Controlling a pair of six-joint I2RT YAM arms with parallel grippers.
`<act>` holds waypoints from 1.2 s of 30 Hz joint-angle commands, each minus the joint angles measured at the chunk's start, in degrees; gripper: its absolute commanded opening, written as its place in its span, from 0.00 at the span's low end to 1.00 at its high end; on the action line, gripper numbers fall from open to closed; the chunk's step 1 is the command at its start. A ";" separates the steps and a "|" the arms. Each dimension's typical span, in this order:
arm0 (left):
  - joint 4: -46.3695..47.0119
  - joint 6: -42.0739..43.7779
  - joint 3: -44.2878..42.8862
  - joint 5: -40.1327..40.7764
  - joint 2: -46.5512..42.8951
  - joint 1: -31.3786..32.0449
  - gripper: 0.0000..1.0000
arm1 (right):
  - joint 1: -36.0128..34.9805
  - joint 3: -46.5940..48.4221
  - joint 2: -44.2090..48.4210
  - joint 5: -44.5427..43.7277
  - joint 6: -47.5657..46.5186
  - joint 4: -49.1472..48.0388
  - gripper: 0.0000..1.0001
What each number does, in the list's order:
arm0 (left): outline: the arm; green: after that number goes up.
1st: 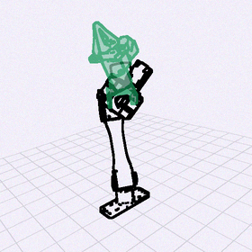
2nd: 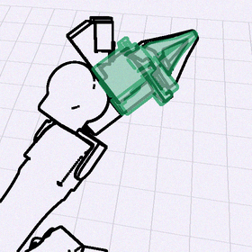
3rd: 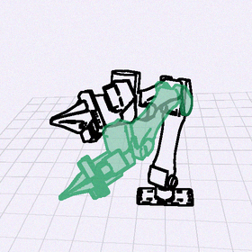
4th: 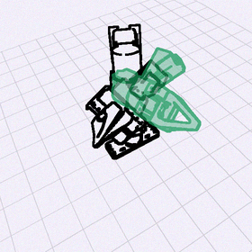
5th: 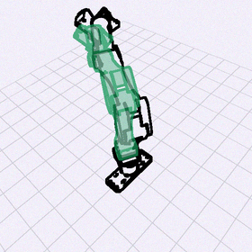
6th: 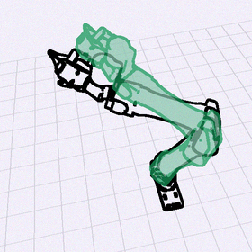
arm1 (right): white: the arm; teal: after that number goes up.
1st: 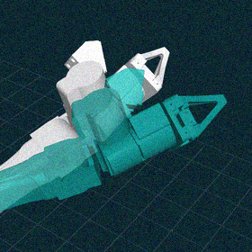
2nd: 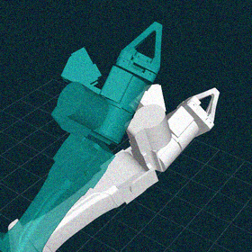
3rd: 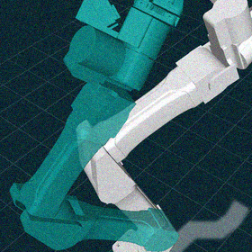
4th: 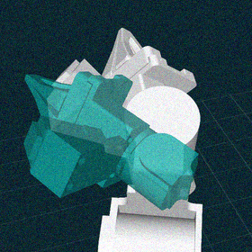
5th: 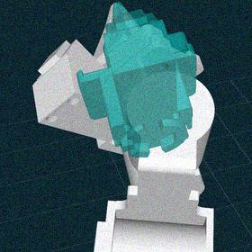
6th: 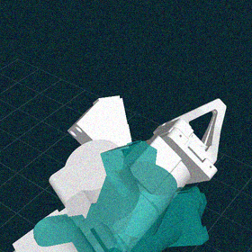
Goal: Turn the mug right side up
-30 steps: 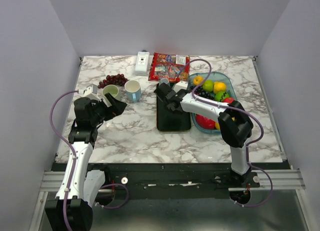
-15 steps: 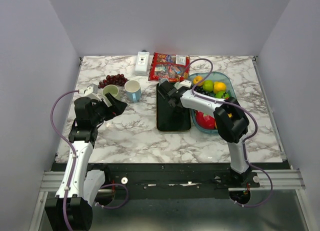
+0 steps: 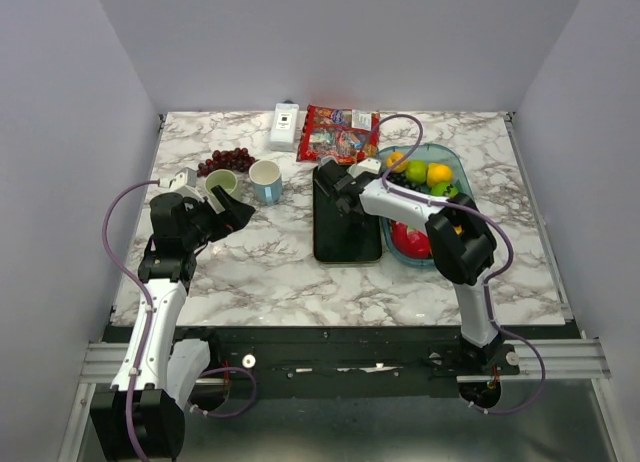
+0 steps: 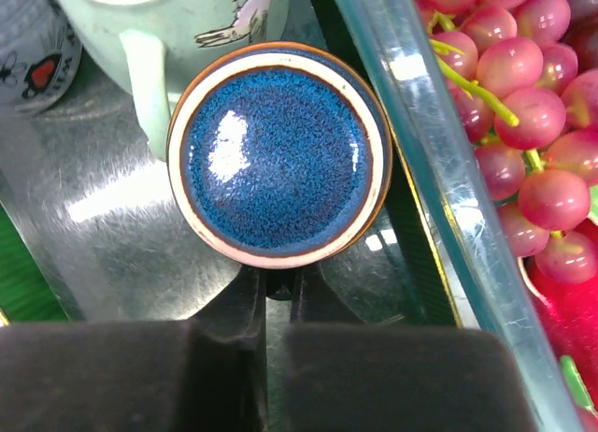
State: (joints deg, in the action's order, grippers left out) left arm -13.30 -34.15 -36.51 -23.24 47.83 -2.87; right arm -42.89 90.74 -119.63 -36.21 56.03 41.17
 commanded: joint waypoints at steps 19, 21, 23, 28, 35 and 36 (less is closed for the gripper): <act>5.28 -0.74 0.74 -9.09 -0.99 -0.03 0.99 | -0.61 -29.37 41.29 31.32 -9.52 -23.03 0.01; 7.75 -1.53 1.35 -14.35 -1.95 0.24 0.99 | -0.61 -31.23 45.17 35.75 -10.50 -26.56 0.00; 12.23 -2.58 1.79 -18.31 -2.57 0.76 0.99 | -0.61 -33.68 49.73 43.74 -12.26 -32.54 0.00; 29.50 -13.62 4.08 -29.29 -6.43 4.97 0.99 | -0.52 -36.59 56.34 54.82 -11.65 -43.25 0.00; 41.16 -18.93 4.08 -26.51 -11.71 17.89 0.99 | -0.61 -38.00 61.97 61.60 -8.13 -52.67 0.01; 42.03 -19.37 3.99 -25.72 -11.88 19.47 0.99 | -0.61 -38.18 62.41 62.30 -7.69 -53.90 0.01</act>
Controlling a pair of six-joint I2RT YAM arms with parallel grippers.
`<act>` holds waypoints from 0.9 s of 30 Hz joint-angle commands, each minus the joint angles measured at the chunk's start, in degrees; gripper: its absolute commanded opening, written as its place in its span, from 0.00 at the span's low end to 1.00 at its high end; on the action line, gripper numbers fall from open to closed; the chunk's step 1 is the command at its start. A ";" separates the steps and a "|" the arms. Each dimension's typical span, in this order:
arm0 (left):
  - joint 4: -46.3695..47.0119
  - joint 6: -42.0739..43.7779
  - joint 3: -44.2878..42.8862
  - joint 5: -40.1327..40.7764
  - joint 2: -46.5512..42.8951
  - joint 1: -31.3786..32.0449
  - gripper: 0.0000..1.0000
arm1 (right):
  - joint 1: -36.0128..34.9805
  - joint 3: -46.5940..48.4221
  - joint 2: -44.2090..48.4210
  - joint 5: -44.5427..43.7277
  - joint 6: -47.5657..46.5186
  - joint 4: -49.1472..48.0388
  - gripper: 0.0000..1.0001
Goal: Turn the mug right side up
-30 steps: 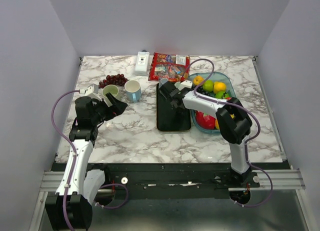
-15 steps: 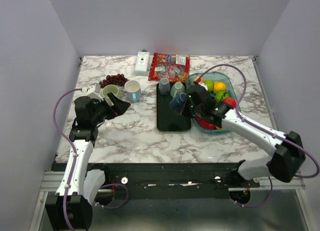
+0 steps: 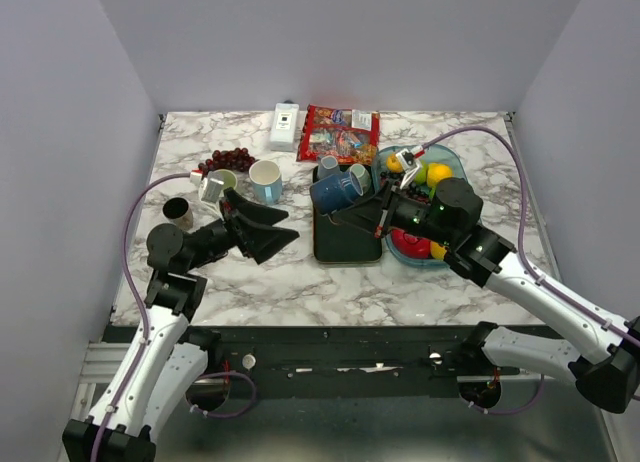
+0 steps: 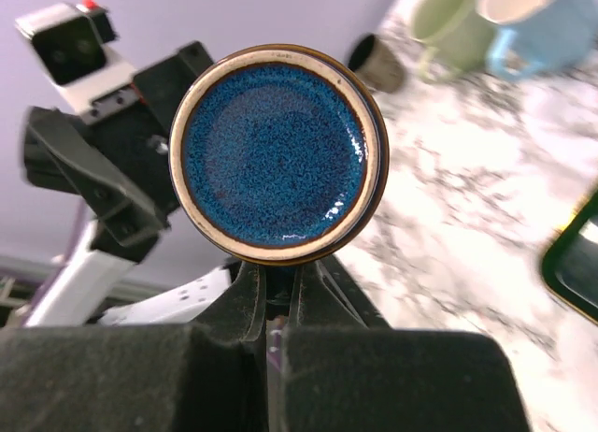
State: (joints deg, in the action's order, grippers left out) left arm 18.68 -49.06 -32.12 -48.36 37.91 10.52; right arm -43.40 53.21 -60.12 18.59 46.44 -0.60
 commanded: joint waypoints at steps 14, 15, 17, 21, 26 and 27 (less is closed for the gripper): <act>25.71 -12.64 0.30 15.83 1.29 19.26 0.99 | -0.11 -2.76 4.13 15.77 6.39 -25.41 0.01; 25.62 -12.73 0.30 16.97 1.55 19.71 0.98 | -0.11 -2.67 3.96 16.04 6.30 -25.41 0.01; 25.80 -12.55 0.30 19.35 1.81 21.02 0.98 | -0.11 -2.59 3.69 16.39 6.21 -25.33 0.01; 25.97 -12.38 0.13 23.22 2.69 23.05 0.94 | -0.11 -3.20 3.17 16.39 5.95 -25.06 0.00; 25.97 -12.03 -1.19 24.89 4.71 25.24 0.80 | -0.02 -3.38 2.29 15.52 5.16 -23.57 0.01; 25.88 -11.68 -1.54 25.24 5.24 25.77 0.77 | -0.11 -3.38 2.20 15.34 4.90 -23.22 0.01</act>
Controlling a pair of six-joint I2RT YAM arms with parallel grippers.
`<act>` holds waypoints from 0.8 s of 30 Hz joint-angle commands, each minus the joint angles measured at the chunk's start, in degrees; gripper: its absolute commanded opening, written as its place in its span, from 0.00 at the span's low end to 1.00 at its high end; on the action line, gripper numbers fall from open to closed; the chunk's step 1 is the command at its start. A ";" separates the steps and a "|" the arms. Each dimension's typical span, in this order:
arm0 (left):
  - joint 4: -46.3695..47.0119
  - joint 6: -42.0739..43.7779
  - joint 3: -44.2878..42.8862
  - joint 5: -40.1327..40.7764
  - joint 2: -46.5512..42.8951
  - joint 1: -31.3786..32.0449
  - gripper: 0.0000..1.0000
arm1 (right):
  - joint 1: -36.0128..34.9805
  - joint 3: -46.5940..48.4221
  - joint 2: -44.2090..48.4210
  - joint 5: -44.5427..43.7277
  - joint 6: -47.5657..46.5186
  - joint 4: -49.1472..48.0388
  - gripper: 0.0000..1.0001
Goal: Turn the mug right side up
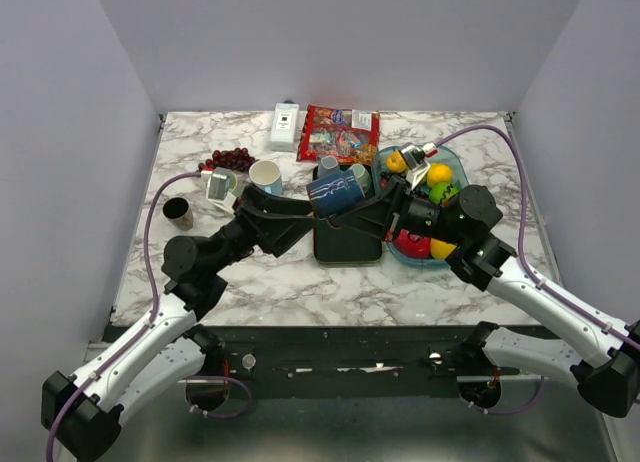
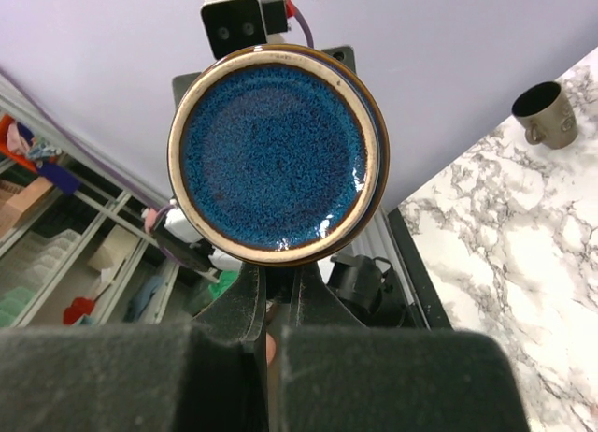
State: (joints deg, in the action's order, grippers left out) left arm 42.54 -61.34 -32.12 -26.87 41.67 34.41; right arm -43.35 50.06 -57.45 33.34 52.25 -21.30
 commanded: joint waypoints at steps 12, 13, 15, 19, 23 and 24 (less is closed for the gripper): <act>-5.53 6.84 -3.65 7.89 -0.44 4.26 0.59 | -0.15 0.21 -2.14 -4.16 -3.64 3.89 0.01; -8.59 7.81 -4.26 8.24 -1.06 4.26 0.60 | -0.15 0.38 -1.88 -4.77 -4.25 5.46 0.00; -11.77 10.88 -4.88 9.73 -2.55 4.35 0.65 | -0.15 0.74 -1.61 -6.79 -5.05 7.14 0.00; -13.72 12.39 -5.15 10.35 -3.53 4.43 0.72 | -0.07 1.18 -1.70 -7.59 -6.19 9.35 0.01; -12.40 11.51 -5.23 9.03 -2.12 4.61 0.72 | -0.15 1.09 -2.31 -6.89 -5.84 9.35 0.01; -11.88 11.07 -5.06 8.42 -1.42 4.61 0.71 | -0.15 1.09 -2.49 -6.71 -5.67 9.26 0.00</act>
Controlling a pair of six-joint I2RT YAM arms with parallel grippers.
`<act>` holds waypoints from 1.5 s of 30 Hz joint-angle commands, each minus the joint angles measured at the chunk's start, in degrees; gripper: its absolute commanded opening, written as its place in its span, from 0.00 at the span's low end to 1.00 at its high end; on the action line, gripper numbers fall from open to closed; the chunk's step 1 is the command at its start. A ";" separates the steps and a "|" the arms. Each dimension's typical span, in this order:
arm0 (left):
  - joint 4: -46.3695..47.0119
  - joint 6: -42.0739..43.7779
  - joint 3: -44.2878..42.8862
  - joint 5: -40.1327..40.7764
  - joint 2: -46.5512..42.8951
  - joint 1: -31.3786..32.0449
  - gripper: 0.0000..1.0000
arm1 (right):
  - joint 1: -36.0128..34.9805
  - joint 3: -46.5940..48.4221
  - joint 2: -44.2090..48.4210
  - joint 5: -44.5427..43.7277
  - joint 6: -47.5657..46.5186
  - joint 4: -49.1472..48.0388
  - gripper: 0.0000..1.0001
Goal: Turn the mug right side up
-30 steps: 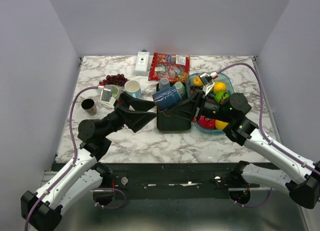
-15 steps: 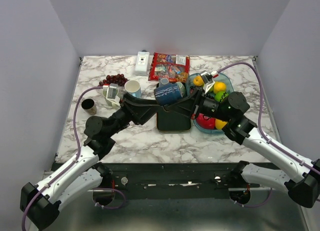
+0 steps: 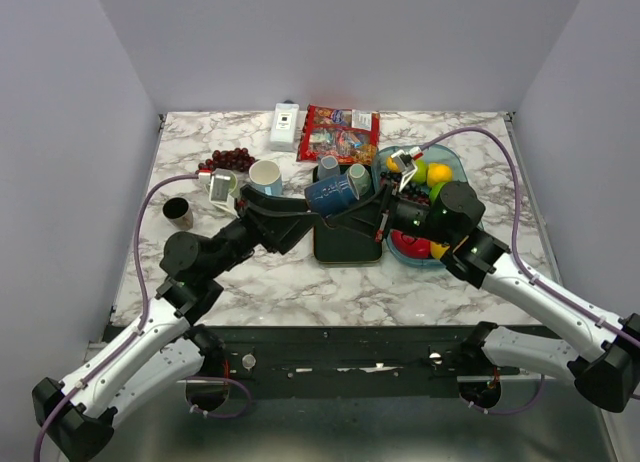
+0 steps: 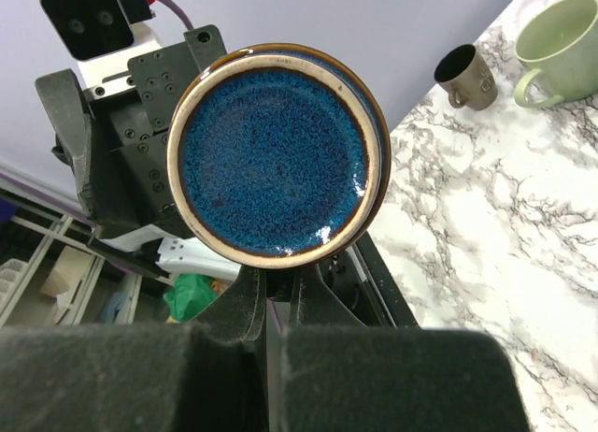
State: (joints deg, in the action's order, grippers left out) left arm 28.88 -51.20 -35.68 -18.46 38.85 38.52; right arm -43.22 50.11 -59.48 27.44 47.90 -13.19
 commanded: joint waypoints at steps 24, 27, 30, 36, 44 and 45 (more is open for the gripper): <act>-36.68 15.06 -15.98 22.22 9.83 1.91 0.00 | -0.20 2.02 -7.22 -7.20 -3.25 13.01 0.78; -47.32 20.25 -20.47 28.20 13.17 1.91 0.00 | -0.28 1.31 -7.23 -11.34 -3.87 16.26 0.93; -57.07 23.51 -23.72 34.61 16.86 1.91 0.00 | -0.28 0.87 -7.22 -14.33 -4.66 18.72 1.00; -67.64 27.46 -24.44 41.23 27.05 -1.42 0.00 | -0.20 0.17 -7.58 -15.93 -5.36 21.36 1.00; -64.48 30.11 -27.32 33.49 41.64 -4.68 0.00 | -0.20 -2.29 -6.79 -16.89 -5.89 21.98 1.00; -64.65 30.19 -28.55 33.31 43.14 -4.68 0.00 | -0.20 -2.64 -6.35 -17.16 -5.89 22.15 1.00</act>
State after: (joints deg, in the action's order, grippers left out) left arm -37.10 -23.27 -59.44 16.99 77.78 34.30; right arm -43.18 49.19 -66.94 12.71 43.33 7.01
